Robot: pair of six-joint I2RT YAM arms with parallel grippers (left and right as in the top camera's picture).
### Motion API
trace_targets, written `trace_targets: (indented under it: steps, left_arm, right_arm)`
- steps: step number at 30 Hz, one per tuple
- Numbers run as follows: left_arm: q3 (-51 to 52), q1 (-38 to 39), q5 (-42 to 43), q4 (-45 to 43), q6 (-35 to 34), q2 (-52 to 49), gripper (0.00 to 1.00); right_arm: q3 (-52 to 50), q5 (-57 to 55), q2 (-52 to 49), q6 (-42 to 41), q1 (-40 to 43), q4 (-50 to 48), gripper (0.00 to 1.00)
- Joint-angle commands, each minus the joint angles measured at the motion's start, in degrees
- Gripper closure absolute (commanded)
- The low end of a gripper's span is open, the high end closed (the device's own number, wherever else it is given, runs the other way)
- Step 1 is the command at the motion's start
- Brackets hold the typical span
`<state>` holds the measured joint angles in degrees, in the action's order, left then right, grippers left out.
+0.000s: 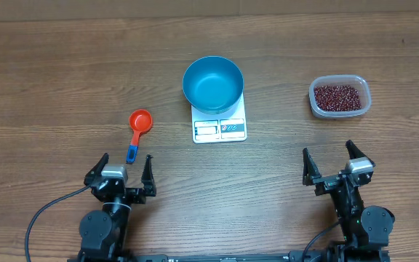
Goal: Scoop item into bowl and weigh 150g on scale
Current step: 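Raise the left arm and move the left gripper over the red scoop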
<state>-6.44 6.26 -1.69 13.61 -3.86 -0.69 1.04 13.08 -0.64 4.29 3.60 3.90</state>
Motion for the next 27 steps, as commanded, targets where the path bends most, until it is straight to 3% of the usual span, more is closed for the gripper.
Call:
trace_targets:
  steps: [1,11,27]
  left_arm:
    - [-4.3,-0.3,-1.9,1.7,0.4,0.3,0.01]
    - [-8.8,-0.3,-3.4,6.3,-2.4,-1.8,0.01]
    - [-23.5,-0.3,-3.4,7.9,-1.2,-28.9,0.0]
  right_arm:
    - [-0.6,-0.1,0.5,0.1,-0.4,-0.2,0.0]
    - [-0.6,-0.1,0.5,0.1,-0.4,-0.2,0.0]
    - [-0.6,-0.1,0.5,0.1,-0.4,-0.2,0.0]
